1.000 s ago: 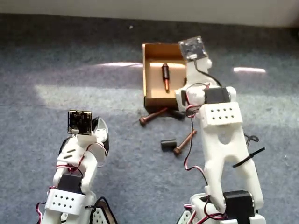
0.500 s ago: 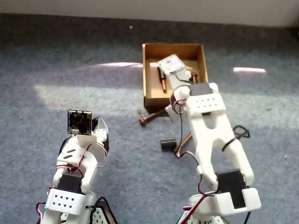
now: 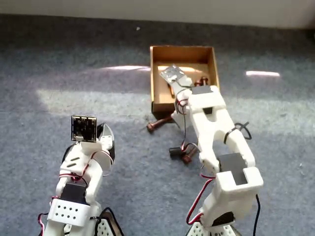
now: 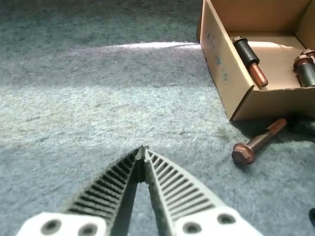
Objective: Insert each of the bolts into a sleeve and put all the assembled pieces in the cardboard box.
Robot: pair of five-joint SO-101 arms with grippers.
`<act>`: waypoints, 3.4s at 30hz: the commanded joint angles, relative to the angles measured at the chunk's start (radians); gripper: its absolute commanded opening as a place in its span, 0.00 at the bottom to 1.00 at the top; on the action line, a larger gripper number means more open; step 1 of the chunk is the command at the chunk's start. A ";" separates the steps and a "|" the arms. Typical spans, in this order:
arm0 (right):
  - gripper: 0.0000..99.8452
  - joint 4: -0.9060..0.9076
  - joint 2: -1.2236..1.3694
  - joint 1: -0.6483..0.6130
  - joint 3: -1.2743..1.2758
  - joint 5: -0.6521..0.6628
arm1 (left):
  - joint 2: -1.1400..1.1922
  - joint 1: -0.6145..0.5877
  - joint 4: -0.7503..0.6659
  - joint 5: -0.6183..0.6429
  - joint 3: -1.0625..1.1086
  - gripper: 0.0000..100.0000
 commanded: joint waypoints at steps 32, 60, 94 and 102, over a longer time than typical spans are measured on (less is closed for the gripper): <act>0.16 0.054 0.326 -0.016 -0.354 0.091 | -0.007 0.019 0.003 -0.009 0.031 0.01; 0.11 0.265 0.188 0.010 -0.203 0.163 | -0.005 0.018 0.003 -0.009 0.031 0.01; 0.01 0.259 -0.572 -0.010 0.263 -0.009 | -0.008 0.013 -0.002 -0.005 0.022 0.01; 0.01 0.054 -0.885 -0.004 0.616 -0.140 | -0.008 -0.110 0.002 -0.008 -0.015 0.01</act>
